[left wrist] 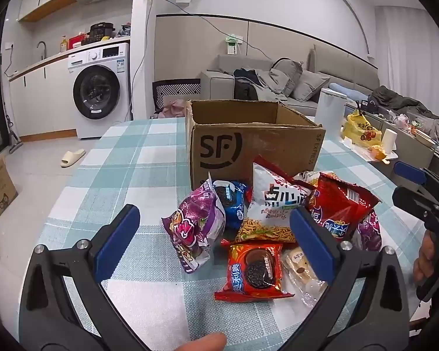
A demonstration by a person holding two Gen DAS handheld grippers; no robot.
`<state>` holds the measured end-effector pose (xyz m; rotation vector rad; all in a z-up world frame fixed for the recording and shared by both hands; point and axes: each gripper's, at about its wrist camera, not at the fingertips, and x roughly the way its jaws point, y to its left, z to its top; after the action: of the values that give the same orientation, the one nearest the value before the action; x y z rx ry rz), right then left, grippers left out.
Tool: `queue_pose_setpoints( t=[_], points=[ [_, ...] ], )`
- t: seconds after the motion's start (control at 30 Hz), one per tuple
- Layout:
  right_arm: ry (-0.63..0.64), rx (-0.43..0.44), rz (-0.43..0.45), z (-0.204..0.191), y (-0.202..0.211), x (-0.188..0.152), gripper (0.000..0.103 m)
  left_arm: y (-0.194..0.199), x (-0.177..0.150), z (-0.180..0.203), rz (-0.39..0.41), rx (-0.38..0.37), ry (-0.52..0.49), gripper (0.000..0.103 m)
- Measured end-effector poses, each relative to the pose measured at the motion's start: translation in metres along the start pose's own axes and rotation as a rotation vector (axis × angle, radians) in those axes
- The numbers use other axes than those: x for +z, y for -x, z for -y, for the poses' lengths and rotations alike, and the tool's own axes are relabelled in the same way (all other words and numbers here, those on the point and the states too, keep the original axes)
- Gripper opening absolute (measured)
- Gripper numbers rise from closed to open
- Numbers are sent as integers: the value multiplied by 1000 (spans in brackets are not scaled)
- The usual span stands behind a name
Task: Organize snacks
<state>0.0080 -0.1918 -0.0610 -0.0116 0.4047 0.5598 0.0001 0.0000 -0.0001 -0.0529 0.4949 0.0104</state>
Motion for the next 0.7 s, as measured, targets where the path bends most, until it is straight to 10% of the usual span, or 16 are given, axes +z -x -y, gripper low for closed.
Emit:
queue_pose_setpoints(
  t=[0.7],
  points=[
    [1, -2, -2, 0, 0, 0, 103, -1, -1, 1, 0, -24, 5, 102]
  ],
)
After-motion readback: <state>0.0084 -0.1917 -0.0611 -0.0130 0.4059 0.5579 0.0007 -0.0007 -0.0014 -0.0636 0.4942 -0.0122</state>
